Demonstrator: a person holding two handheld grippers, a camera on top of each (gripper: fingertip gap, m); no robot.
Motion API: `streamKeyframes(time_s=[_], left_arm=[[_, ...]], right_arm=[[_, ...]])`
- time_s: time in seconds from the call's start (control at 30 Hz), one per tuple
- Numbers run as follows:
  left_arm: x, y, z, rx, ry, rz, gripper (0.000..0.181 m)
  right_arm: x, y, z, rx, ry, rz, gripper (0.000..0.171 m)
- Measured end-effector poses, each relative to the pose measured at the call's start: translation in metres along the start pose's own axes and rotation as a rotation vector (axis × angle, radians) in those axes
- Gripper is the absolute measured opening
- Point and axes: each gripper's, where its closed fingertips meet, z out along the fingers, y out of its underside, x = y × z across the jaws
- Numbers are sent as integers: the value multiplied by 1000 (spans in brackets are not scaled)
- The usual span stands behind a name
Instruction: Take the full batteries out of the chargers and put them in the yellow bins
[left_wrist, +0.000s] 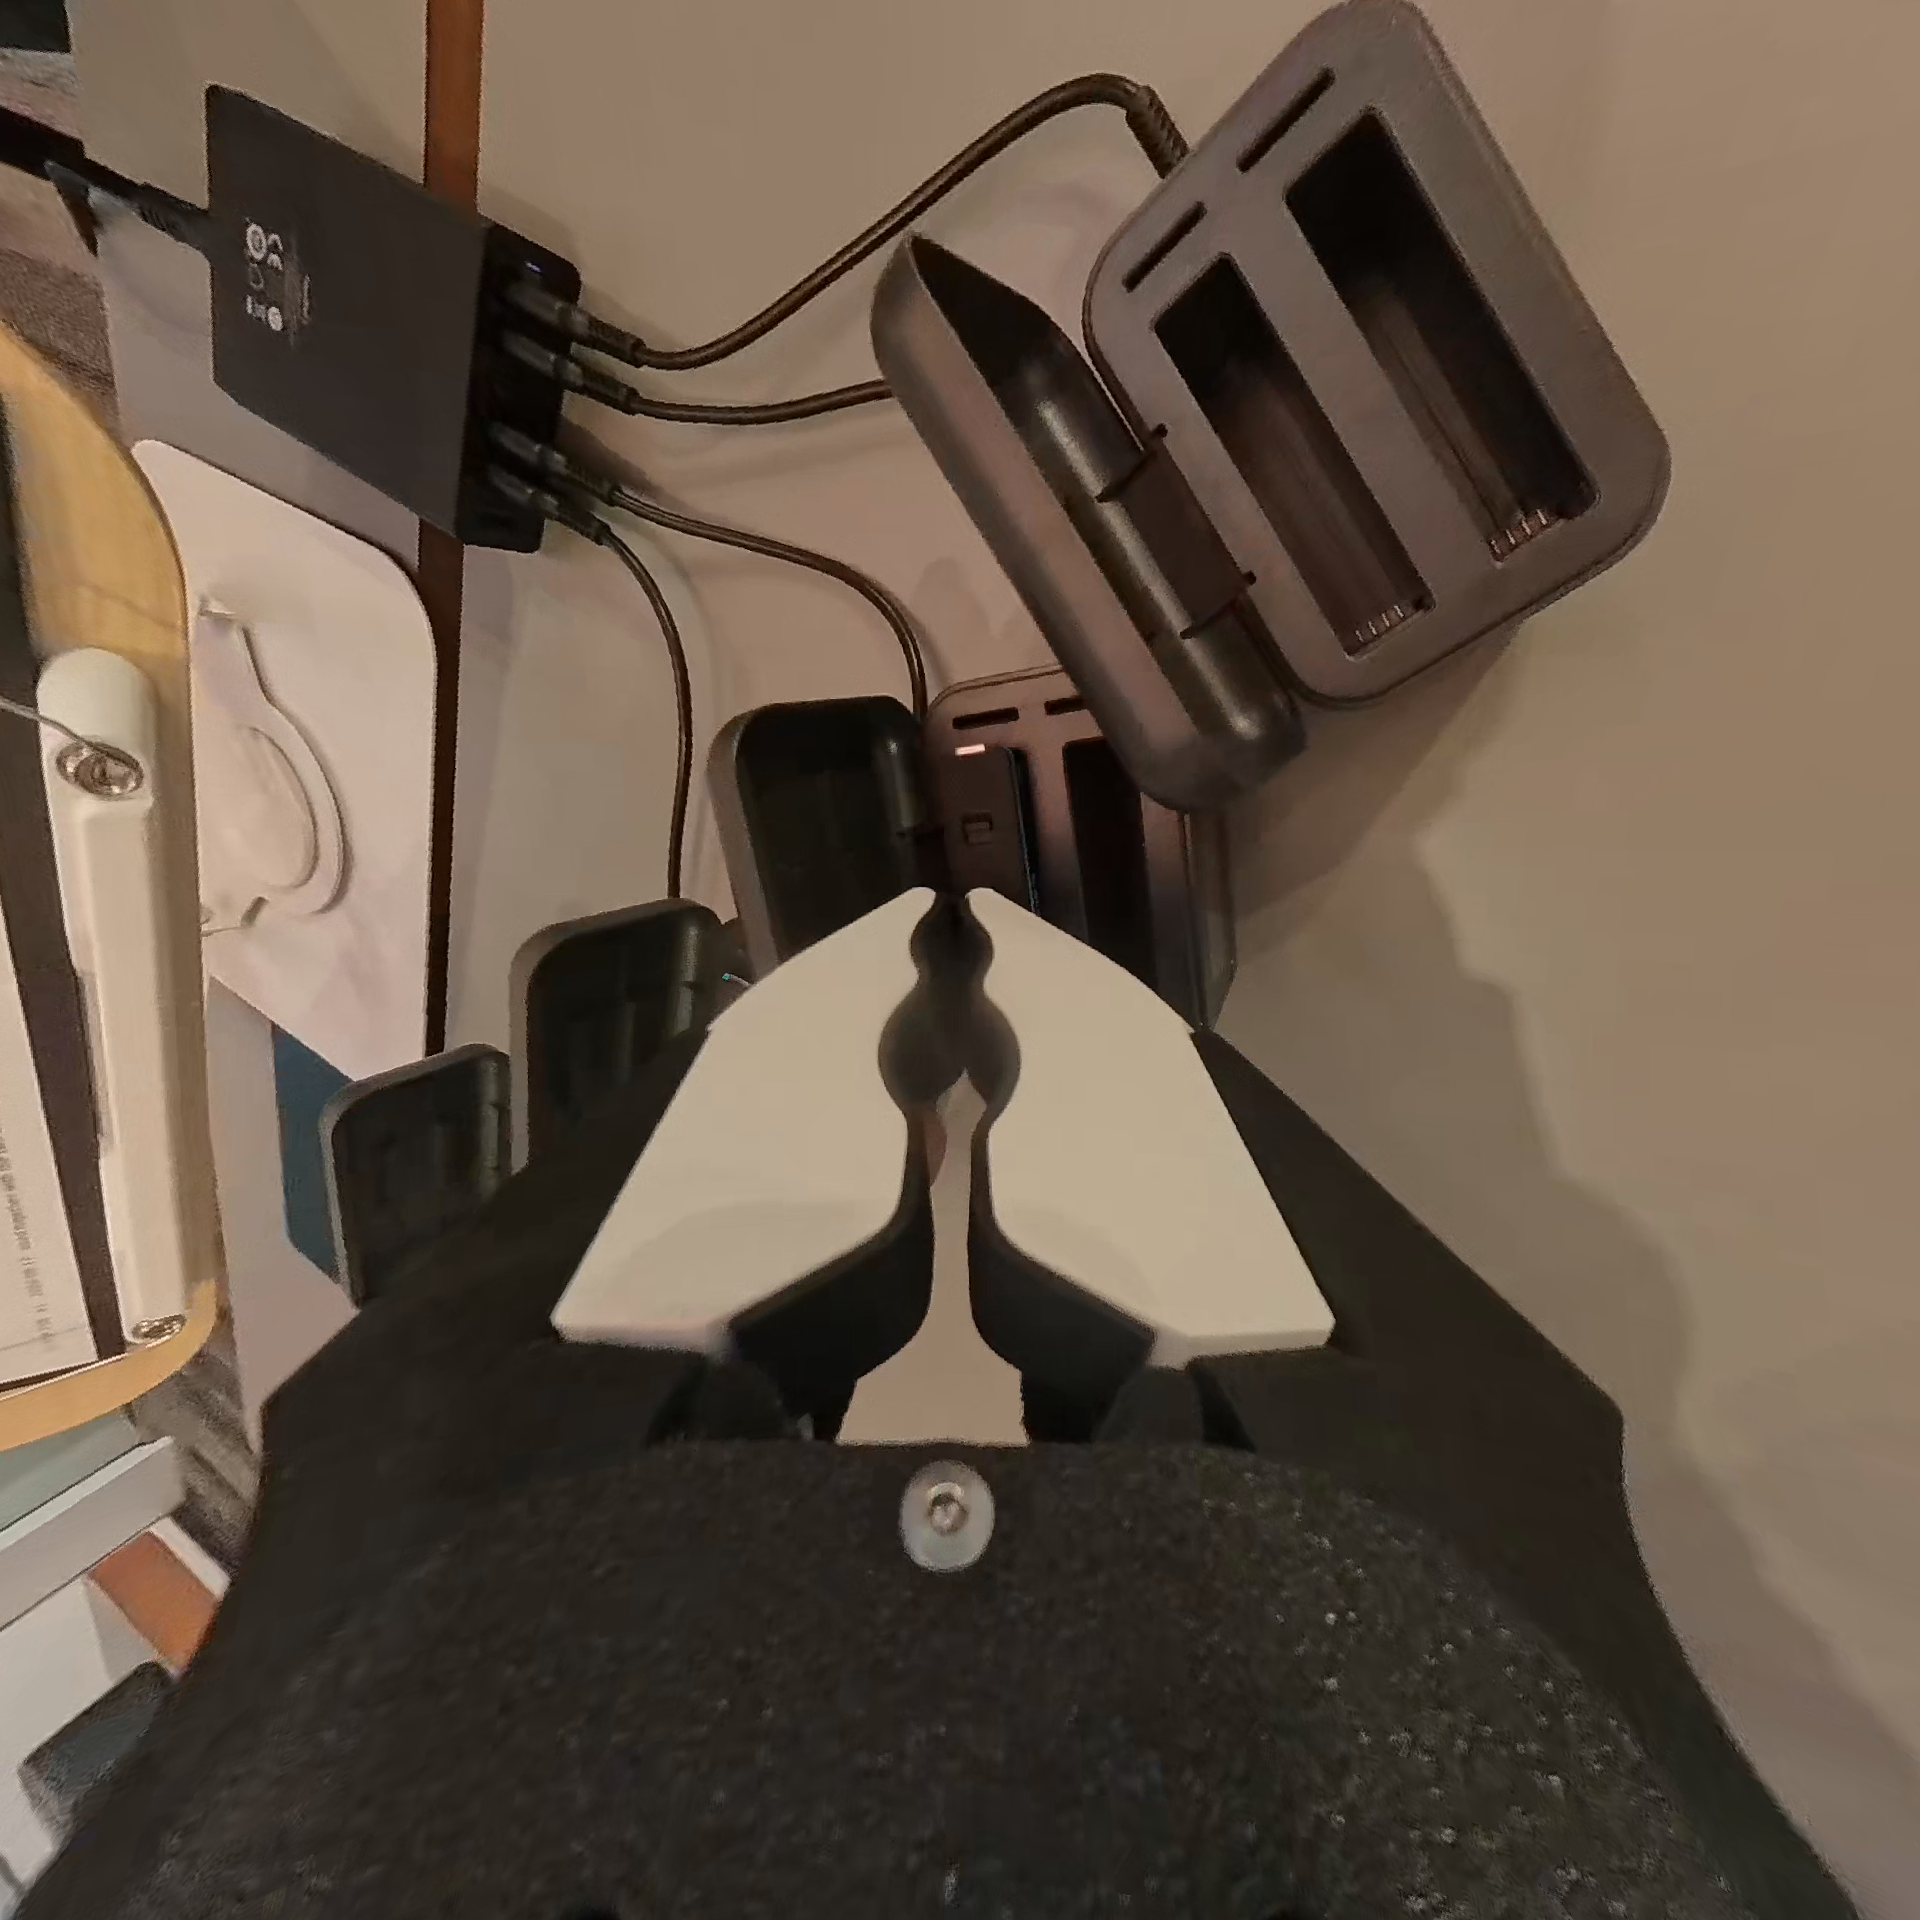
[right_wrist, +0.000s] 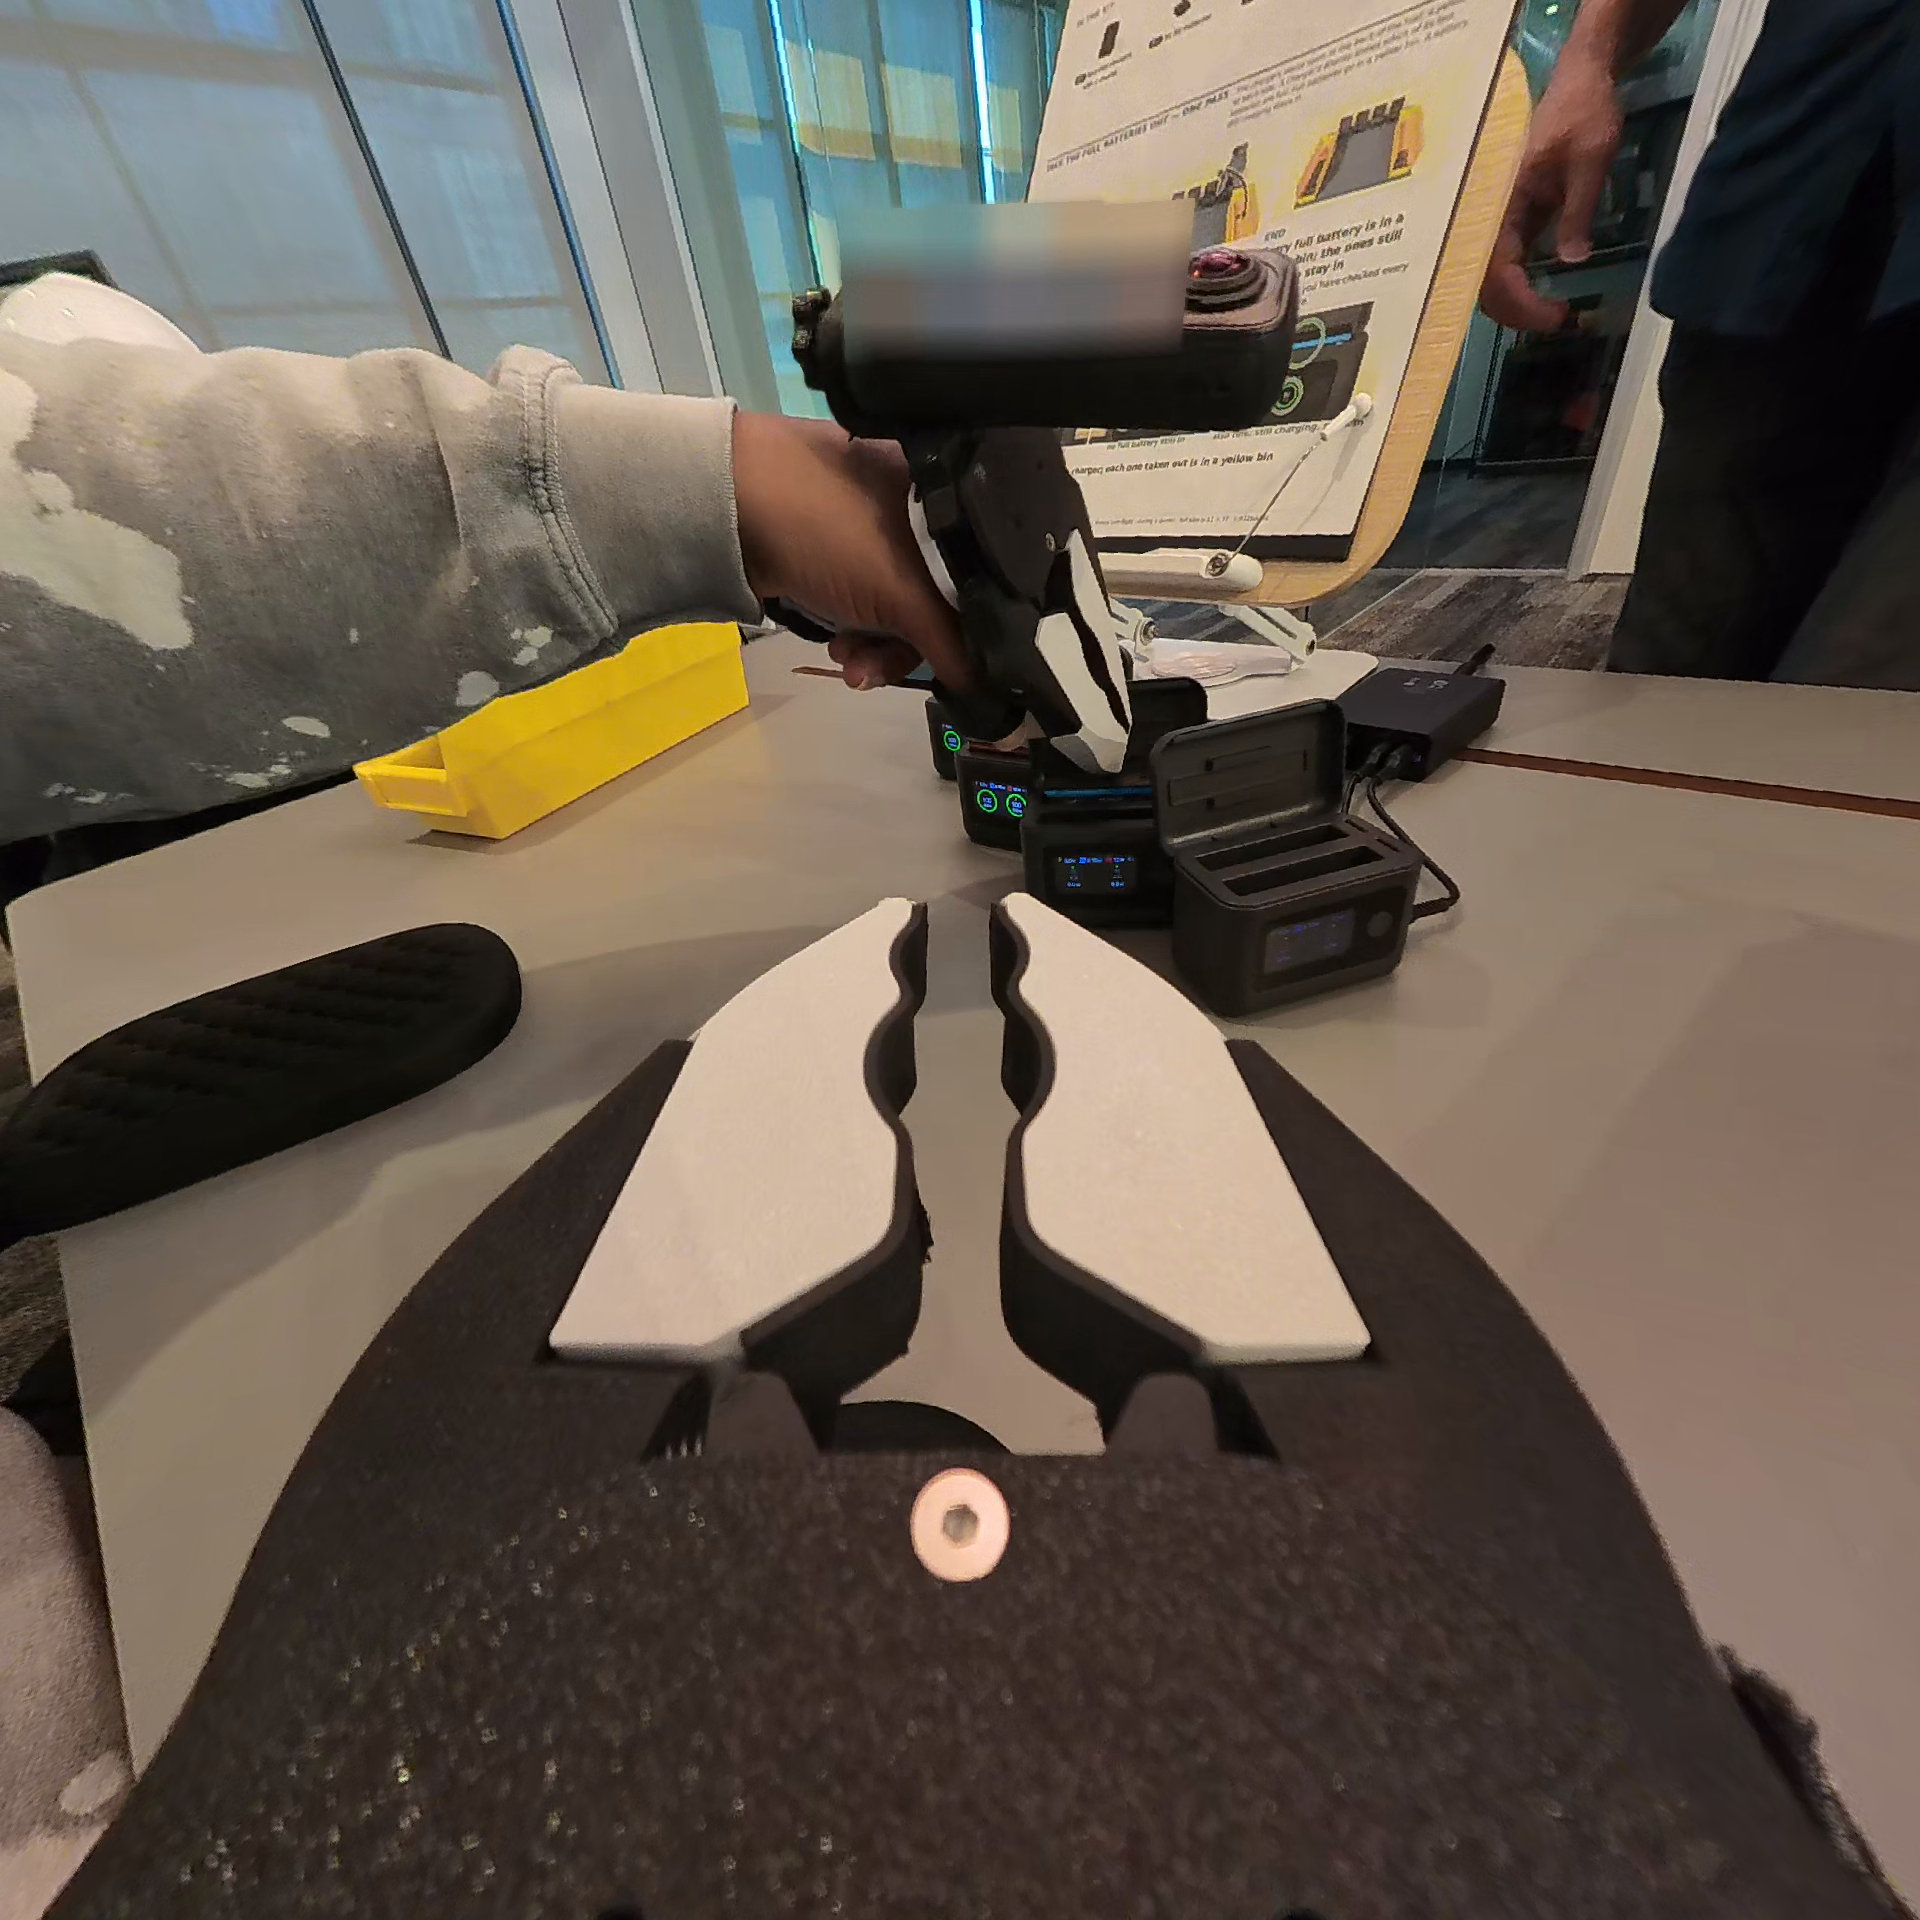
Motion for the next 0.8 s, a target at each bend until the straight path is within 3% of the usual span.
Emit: streamKeyframes(time_s=[0.5,0.63,0.8], left_arm=[[1,2,1,-51,19,108,0],[8,1,-5,16,70,52,0],[-3,-4,-56,304,0,-52,0]], right_arm=[[-2,1,2,-7,-1,-10,11],[-2,0,1,-5,6,-14,11],[2,-1,0,7,12,6,11]])
